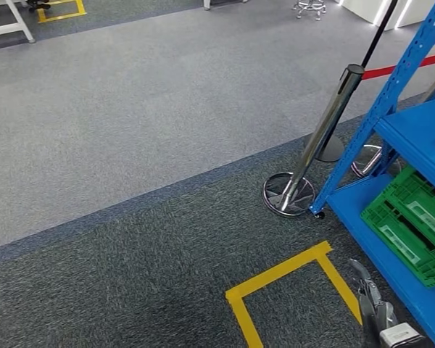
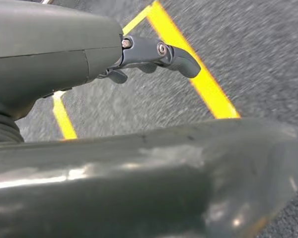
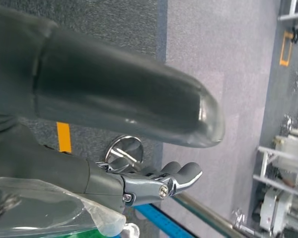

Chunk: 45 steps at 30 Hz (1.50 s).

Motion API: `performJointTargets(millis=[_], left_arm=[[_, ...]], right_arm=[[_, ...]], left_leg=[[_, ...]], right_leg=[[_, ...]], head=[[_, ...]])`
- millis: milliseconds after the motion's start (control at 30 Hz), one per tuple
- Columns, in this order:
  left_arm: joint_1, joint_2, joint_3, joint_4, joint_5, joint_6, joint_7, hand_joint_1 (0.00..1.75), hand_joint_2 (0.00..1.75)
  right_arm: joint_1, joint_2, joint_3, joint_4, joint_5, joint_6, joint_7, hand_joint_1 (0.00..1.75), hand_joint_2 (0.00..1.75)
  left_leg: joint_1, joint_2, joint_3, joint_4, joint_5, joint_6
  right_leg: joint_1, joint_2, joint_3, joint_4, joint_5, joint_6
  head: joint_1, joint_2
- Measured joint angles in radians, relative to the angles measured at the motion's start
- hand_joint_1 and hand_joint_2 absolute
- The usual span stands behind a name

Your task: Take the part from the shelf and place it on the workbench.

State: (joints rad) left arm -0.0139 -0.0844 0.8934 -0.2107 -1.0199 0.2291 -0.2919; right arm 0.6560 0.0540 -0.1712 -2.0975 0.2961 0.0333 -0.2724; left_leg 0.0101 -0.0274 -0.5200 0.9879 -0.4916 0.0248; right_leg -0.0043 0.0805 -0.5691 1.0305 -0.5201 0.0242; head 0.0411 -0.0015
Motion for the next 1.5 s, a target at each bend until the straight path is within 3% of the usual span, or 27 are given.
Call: performJointTargets(millis=[67,133,167,200,267,333,367,433,467,533,600,667,700,800,867,933,967,1033,1100,1133,1167,1200,1233,1300,1367,1467,1500], left_arm=[[0.001,0.0,0.0,0.0,-0.003,0.0,0.0,0.0,0.0],[0.003,-0.001,0.0,-0.001,-0.004,0.0,0.0,0.0,0.0],[0.004,-0.001,0.0,-0.001,-0.004,0.0,0.0,0.0,0.0],[0.003,-0.002,0.0,-0.001,-0.004,0.0,0.0,0.0,0.0],[0.002,-0.004,0.0,-0.001,-0.005,-0.001,-0.001,0.0,0.0],[0.001,-0.004,0.0,-0.001,-0.005,-0.001,-0.002,0.0,0.0],[0.001,-0.004,0.0,-0.002,-0.006,-0.001,-0.002,0.0,0.0],[-0.001,-0.004,0.0,-0.002,-0.006,-0.001,-0.004,0.0,0.0],[-0.003,-0.004,0.0,-0.002,-0.006,-0.001,-0.005,0.0,0.0],[-0.004,-0.004,0.0,-0.003,-0.006,0.0,-0.005,0.0,0.0],[-0.002,-0.005,0.0,-0.003,-0.006,-0.001,-0.005,0.0,0.0],[0.002,-0.006,0.0,-0.003,-0.006,-0.001,-0.005,0.0,0.0],[0.003,-0.006,0.0,-0.003,-0.006,-0.001,-0.005,0.0,0.0],[0.004,-0.004,0.0,-0.003,-0.006,-0.001,-0.005,0.0,0.0],[0.004,-0.003,0.0,-0.003,-0.006,-0.001,-0.006,0.0,0.0],[0.003,-0.003,0.0,-0.003,-0.006,-0.001,-0.007,0.0,0.0],[0.001,-0.004,0.0,-0.003,-0.006,-0.001,-0.008,0.0,0.0],[0.0,-0.006,0.0,-0.004,-0.006,-0.001,-0.012,0.0,0.0],[0.001,-0.006,0.0,-0.004,-0.006,-0.001,-0.014,0.0,0.0],[0.002,-0.006,0.0,-0.004,-0.006,-0.002,-0.014,0.0,0.0],[0.003,-0.006,0.0,-0.004,-0.006,-0.002,-0.014,0.0,0.0],[0.003,-0.006,0.0,-0.004,-0.006,-0.002,-0.014,0.0,0.0],[0.003,-0.007,0.0,-0.004,-0.006,-0.002,-0.015,0.0,0.0],[0.001,-0.009,0.0,-0.004,-0.006,-0.002,-0.016,0.0,0.0],[0.0,-0.009,0.0,-0.005,-0.006,-0.002,-0.017,0.0,0.0],[-0.004,-0.009,0.0,-0.006,-0.006,-0.002,-0.018,0.0,0.0],[-0.006,-0.009,0.0,-0.006,-0.006,-0.002,-0.018,0.0,0.0]], right_arm=[[-0.003,0.001,-0.002,-0.001,0.0,0.0,0.0,0.0,0.0],[-0.004,0.001,-0.004,0.0,0.001,0.001,0.0,0.0,0.0],[-0.004,0.001,-0.005,0.0,0.001,0.002,0.0,0.0,0.0],[-0.004,0.001,-0.006,0.0,0.001,0.003,0.0,0.0,0.0],[-0.004,0.001,-0.008,0.0,0.002,0.004,0.0,0.0,0.0],[-0.006,0.002,-0.01,0.0,0.003,0.005,0.0,0.0,0.0],[-0.006,0.003,-0.012,0.0,0.004,0.006,0.0,0.0,0.0],[-0.006,0.005,-0.014,0.0,0.005,0.007,0.0,0.0,0.0],[-0.005,0.006,-0.016,-0.001,0.005,0.007,0.0,0.0,0.0],[-0.006,0.009,-0.017,-0.001,0.006,0.007,0.0,0.0,0.0],[-0.007,0.01,-0.018,-0.001,0.007,0.007,0.0,0.0,0.0],[-0.007,0.011,-0.018,0.0,0.007,0.008,0.0,0.0,0.0],[-0.007,0.012,-0.018,0.0,0.007,0.008,0.0,0.0,0.0],[-0.008,0.013,-0.018,0.0,0.008,0.008,0.0,0.0,0.0],[-0.009,0.013,-0.018,0.0,0.008,0.008,0.0,0.0,0.0],[-0.007,0.014,-0.018,-0.001,0.008,0.008,0.0,0.0,0.0],[-0.006,0.014,-0.018,-0.001,0.008,0.008,0.0,0.0,0.0],[-0.006,0.015,-0.018,-0.001,0.008,0.009,0.0,0.0,0.0],[-0.009,0.016,-0.018,-0.001,0.008,0.009,0.0,0.0,0.0],[-0.01,0.016,-0.018,0.0,0.008,0.009,0.0,0.0,0.0],[-0.009,0.016,-0.018,0.0,0.008,0.01,0.0,0.0,0.0],[-0.009,0.016,-0.018,0.001,0.008,0.01,0.0,0.0,0.0],[-0.009,0.016,-0.019,0.001,0.008,0.01,0.001,0.0,0.0],[-0.01,0.016,-0.019,0.001,0.008,0.01,0.001,0.0,0.0],[-0.012,0.016,-0.019,0.001,0.008,0.01,0.0,0.0,0.0],[-0.011,0.017,-0.021,0.002,0.008,0.01,0.0,0.0,0.0],[-0.01,0.017,-0.022,0.002,0.008,0.01,0.0,0.0,0.0]], left_leg=[[0.001,0.026,0.001,-0.005,0.002,0.006],[0.0,0.052,-0.001,-0.005,0.001,0.007],[0.0,0.065,-0.001,-0.004,0.0,0.006],[0.001,0.076,-0.001,-0.004,-0.001,0.005],[0.002,0.096,0.004,-0.002,-0.006,-0.002],[-0.001,0.111,0.01,0.003,-0.013,-0.014],[-0.003,0.118,0.014,0.004,-0.016,-0.02],[-0.001,0.13,0.021,0.003,-0.019,-0.032],[0.002,0.122,0.022,0.008,-0.026,-0.039],[0.006,0.08,0.0,0.069,-0.07,-0.047],[0.007,0.043,-0.058,0.205,-0.14,-0.048],[0.006,0.036,-0.104,0.298,-0.163,-0.044],[0.005,0.034,-0.104,0.29,-0.143,-0.04],[0.002,-0.008,-0.034,0.107,-0.03,-0.023],[0.001,-0.037,-0.006,0.03,-0.008,-0.019],[-0.001,-0.027,-0.002,0.016,-0.012,-0.017],[-0.001,-0.016,-0.002,0.012,-0.009,-0.012],[0.002,0.008,0.001,0.001,-0.004,-0.001],[0.001,0.033,0.0,-0.002,-0.002,0.005],[0.0,0.046,0.0,-0.002,-0.003,0.005],[-0.001,0.059,0.0,-0.001,-0.004,0.005],[-0.001,0.071,0.0,-0.001,-0.005,0.005],[0.0,0.082,0.001,-0.001,-0.006,0.003],[-0.002,0.101,0.006,0.001,-0.012,-0.003],[-0.006,0.116,0.012,0.003,-0.017,-0.014],[-0.005,0.133,0.022,0.004,-0.023,-0.03],[-0.003,0.122,0.021,0.015,-0.034,-0.036]], right_leg=[[0.0,-0.055,-0.054,0.111,-0.066,0.009],[-0.005,-0.07,-0.112,0.231,-0.115,0.019],[-0.008,-0.073,-0.121,0.251,-0.113,0.024],[-0.011,-0.076,-0.109,0.229,-0.093,0.027],[-0.015,-0.107,-0.035,0.092,-0.028,0.031],[-0.014,-0.136,0.023,-0.017,0.008,0.022],[-0.012,-0.14,0.03,-0.033,0.009,0.015],[-0.008,-0.121,0.029,-0.032,0.011,-0.002],[-0.008,-0.113,0.032,-0.034,0.012,-0.009],[-0.011,-0.097,0.039,-0.037,0.017,-0.021],[-0.009,-0.077,0.04,-0.037,0.019,-0.027],[-0.005,-0.052,0.04,-0.037,0.019,-0.029],[-0.003,-0.038,0.042,-0.036,0.019,-0.029],[-0.001,-0.001,0.045,-0.034,0.018,-0.027],[-0.001,0.02,0.036,-0.03,0.019,-0.02],[-0.005,0.041,0.023,-0.031,0.023,-0.008],[-0.006,0.039,0.017,-0.029,0.021,-0.002],[-0.004,-0.002,-0.012,0.02,-0.012,0.005],[-0.005,-0.055,-0.071,0.143,-0.076,0.011],[-0.006,-0.066,-0.102,0.206,-0.1,0.014],[-0.007,-0.071,-0.12,0.244,-0.109,0.017],[-0.008,-0.075,-0.119,0.244,-0.097,0.019],[-0.008,-0.081,-0.096,0.203,-0.07,0.019],[-0.007,-0.114,-0.017,0.062,-0.01,0.018],[-0.003,-0.137,0.028,-0.025,0.01,0.007],[0.0,-0.117,0.029,-0.034,0.01,-0.013],[-0.001,-0.108,0.033,-0.036,0.013,-0.018]], head=[[0.005,0.0],[0.006,0.0],[0.006,0.0],[0.006,0.0],[0.006,0.0],[0.005,0.0],[0.004,0.0],[0.002,0.0],[0.002,0.0],[0.0,0.0],[-0.001,0.0],[-0.001,0.0],[-0.001,0.0],[-0.001,0.0],[0.0,0.0],[0.0,0.0],[0.0,0.0],[0.005,0.0],[0.009,0.0],[0.01,0.0],[0.009,0.0],[0.01,0.0],[0.01,0.0],[0.01,0.0],[0.008,0.0],[0.007,0.0],[0.006,0.0]])
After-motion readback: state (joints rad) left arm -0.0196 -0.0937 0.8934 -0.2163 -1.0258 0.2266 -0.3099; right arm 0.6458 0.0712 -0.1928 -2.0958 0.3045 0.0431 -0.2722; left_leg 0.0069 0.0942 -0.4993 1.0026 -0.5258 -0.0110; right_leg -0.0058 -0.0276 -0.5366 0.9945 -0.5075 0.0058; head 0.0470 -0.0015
